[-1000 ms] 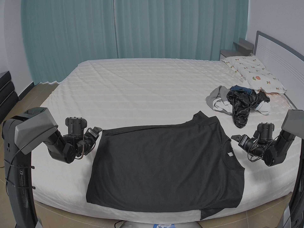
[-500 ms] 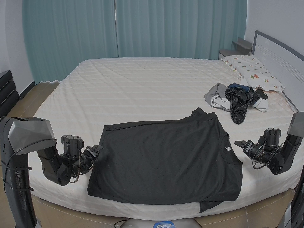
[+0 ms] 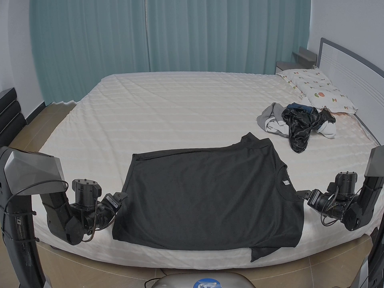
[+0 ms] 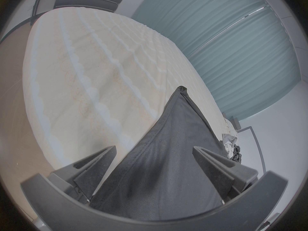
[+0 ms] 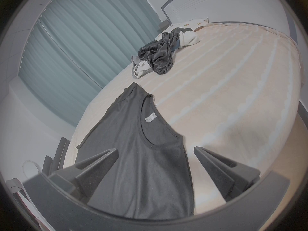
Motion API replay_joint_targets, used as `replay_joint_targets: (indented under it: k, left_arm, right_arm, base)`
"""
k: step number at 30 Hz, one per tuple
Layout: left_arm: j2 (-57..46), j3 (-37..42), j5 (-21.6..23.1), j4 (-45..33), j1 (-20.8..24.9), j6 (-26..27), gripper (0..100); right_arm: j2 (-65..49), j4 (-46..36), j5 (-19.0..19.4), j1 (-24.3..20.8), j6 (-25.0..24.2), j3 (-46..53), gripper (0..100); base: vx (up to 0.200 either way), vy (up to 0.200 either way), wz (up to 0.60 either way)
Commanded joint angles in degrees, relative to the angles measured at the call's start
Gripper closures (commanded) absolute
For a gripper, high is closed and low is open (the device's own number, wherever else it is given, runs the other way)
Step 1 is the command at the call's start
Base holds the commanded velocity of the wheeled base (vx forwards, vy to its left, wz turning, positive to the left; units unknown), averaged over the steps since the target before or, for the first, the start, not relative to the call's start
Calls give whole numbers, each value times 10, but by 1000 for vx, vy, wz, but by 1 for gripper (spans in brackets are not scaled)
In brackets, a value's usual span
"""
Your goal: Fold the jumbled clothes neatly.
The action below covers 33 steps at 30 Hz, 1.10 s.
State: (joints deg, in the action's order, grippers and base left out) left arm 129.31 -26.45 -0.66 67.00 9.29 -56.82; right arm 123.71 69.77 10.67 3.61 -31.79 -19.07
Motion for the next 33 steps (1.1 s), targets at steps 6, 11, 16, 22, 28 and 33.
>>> replay_joint_targets:
  k: [6,11,16,22,28,33]
  left_arm:
    - [1,23,0,1,-1,1,0]
    - [2,31,1,1,-1,1,0]
    - [1,38,1,1,-1,1,0]
    - [2,37,1,1,0,2,0]
    - [2,37,1,1,0,1,0]
    - [2,37,1,1,0,1,0]
  right_arm:
    - [7,0,41,7,56,65,0]
    - [29,0,55,6,64,62,0]
    - [50,0,56,3,71,54,0]
    - [75,0,57,3,71,24,0]
    - [75,-2,57,3,66,3,100]
    - [72,-5,56,13,63,-30,100]
  base:
    - [0,0,0]
    - [0,0,0]
    - [0,0,0]
    - [0,0,0]
    - [0,0,0]
    - [0,0,0]
